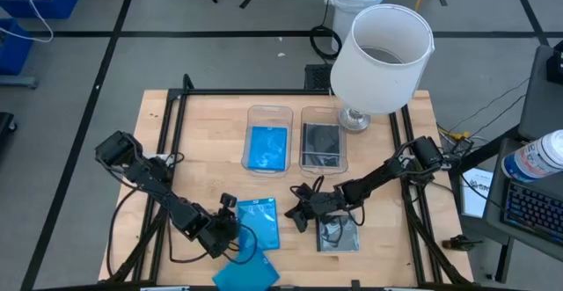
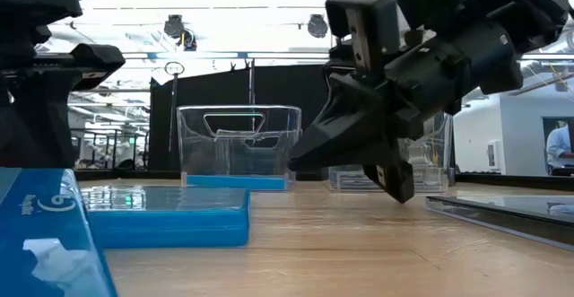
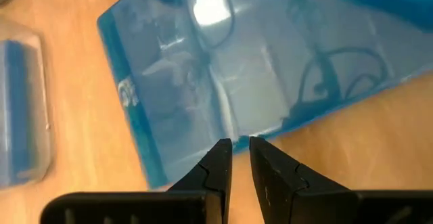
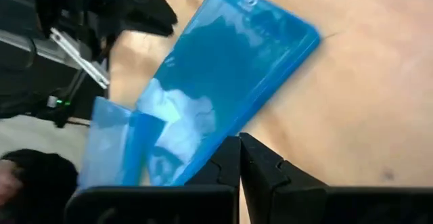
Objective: Pick & place jewel cases by type
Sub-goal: Put the blue cd case into the left transparent bin
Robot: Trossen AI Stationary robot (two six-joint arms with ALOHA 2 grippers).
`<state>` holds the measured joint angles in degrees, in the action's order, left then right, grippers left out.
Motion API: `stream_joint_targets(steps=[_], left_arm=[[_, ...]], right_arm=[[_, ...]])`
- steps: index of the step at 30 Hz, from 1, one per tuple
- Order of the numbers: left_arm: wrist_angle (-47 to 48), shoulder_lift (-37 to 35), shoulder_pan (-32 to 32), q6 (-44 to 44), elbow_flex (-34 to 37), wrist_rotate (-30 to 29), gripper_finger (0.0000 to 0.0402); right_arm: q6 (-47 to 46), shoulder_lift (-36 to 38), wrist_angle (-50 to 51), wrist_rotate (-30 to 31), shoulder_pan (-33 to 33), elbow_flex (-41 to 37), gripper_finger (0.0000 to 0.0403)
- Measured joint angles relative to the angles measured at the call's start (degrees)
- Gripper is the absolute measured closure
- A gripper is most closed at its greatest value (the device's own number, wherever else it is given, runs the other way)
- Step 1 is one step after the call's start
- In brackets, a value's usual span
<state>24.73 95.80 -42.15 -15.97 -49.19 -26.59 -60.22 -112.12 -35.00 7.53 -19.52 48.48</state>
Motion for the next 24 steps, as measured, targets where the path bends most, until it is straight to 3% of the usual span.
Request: stream_joint_targets(steps=[6,14,19,24], left_arm=[[6.3,-5.3,-4.0,-3.4,-2.0,-1.6,0.0339],[3.6,-6.1,-16.8,-5.7,-4.1,-4.2,0.0339],[3.9,-6.0,-19.3,-13.0,-4.2,-9.6,0.0339],[4.0,-6.0,-19.6,-16.3,-4.1,-11.8,0.0339]], right_arm=[[4.8,1.0,0.1,-3.2,0.5,-0.1,0.0401],[23.8,6.1,1.1,-4.3,-1.6,0.0,0.0402],[41.6,12.9,10.1,5.9,-7.4,5.9,0.0403],[59.0,11.8,23.9,23.5,-17.6,21.7,0.0403]])
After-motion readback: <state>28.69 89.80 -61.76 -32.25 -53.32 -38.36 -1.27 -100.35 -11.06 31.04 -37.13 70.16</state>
